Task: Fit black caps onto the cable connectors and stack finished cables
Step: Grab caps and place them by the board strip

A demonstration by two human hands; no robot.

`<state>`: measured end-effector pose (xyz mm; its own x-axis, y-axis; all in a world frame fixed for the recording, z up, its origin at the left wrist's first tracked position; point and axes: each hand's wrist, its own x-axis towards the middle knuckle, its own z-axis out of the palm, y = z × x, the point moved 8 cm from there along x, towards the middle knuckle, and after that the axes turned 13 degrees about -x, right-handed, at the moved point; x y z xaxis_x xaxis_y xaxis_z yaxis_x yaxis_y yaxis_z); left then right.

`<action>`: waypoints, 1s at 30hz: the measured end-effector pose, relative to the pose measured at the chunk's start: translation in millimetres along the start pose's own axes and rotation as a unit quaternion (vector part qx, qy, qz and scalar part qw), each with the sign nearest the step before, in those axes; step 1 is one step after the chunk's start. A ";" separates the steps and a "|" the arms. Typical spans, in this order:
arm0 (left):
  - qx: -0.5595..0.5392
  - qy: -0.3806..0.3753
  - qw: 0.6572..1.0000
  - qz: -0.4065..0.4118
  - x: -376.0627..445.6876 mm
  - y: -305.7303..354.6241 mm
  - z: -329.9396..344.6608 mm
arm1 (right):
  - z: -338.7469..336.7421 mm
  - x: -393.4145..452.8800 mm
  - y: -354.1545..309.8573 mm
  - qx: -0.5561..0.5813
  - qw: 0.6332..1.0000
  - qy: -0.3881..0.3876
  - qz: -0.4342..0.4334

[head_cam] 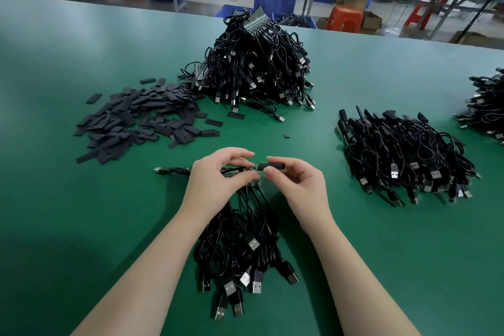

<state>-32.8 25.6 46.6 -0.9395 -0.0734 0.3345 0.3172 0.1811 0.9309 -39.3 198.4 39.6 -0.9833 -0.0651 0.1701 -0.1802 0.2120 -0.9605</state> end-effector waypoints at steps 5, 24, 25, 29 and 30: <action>-0.015 -0.030 0.999 0.002 -1.4 4.6 6.6 | 4.2 0.1 5.0 0.036 0.999 -0.007 0.024; 0.021 -0.002 0.999 0.034 -2.8 9.7 6.2 | -0.9 0.2 9.0 0.074 0.995 0.036 0.053; 0.019 -0.003 0.999 0.036 -3.1 10.4 6.9 | -1.7 0.2 9.6 0.080 0.994 0.043 0.056; 0.031 0.007 0.998 0.056 -5.5 16.2 7.1 | 1.5 -1.4 9.1 0.099 0.993 0.037 0.061; 0.037 0.009 0.997 0.062 -5.8 17.8 7.0 | 3.2 -1.9 9.3 0.106 0.992 0.031 0.064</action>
<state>-22.6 36.2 60.2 -0.8914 -0.0638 0.4487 0.4191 0.2610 0.8696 -38.9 197.4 29.7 -0.9987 0.0100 0.0499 -0.0498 0.0037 -0.9988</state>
